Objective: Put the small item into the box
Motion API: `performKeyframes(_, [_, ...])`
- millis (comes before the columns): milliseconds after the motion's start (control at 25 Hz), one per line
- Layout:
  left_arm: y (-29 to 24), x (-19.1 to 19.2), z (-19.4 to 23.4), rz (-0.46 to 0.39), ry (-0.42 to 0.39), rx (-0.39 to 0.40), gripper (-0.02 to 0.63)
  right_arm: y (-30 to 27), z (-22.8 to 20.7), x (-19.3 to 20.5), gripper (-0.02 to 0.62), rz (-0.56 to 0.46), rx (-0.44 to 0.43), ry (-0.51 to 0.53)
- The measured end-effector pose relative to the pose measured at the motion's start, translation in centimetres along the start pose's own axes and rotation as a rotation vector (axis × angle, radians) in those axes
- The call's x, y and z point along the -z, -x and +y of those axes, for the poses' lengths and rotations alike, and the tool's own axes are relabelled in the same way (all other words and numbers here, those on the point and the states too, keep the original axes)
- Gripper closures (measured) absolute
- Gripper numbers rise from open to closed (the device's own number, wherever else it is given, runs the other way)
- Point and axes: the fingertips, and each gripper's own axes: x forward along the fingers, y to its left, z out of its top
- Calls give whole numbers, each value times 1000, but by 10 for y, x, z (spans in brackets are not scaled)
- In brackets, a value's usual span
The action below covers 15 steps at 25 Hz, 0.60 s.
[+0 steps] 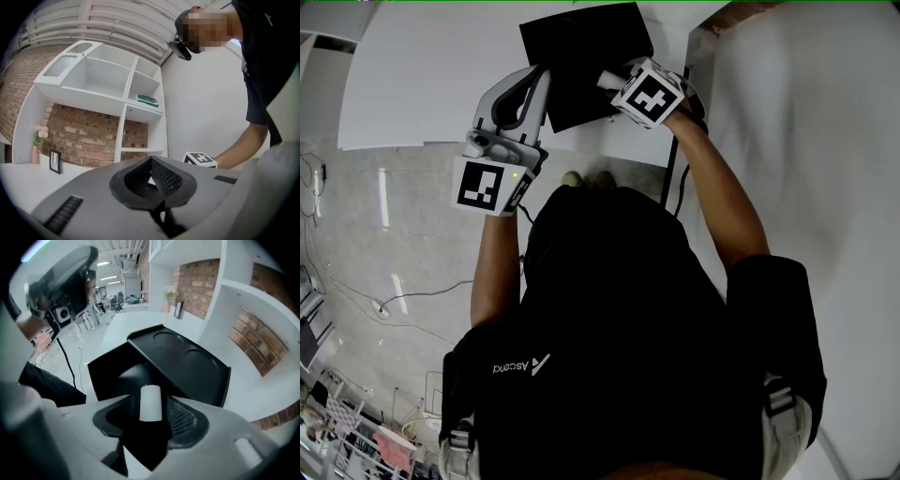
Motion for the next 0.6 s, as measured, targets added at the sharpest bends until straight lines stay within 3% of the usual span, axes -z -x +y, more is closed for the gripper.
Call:
performKeyframes(240, [-7,0,-7,7,4,28,607,42,-2,-26,381,-214,1,-45])
performKeyframes(600, [-23,-5,-24,19,-15,82,607,138,4,-85,458,-735,44,-106])
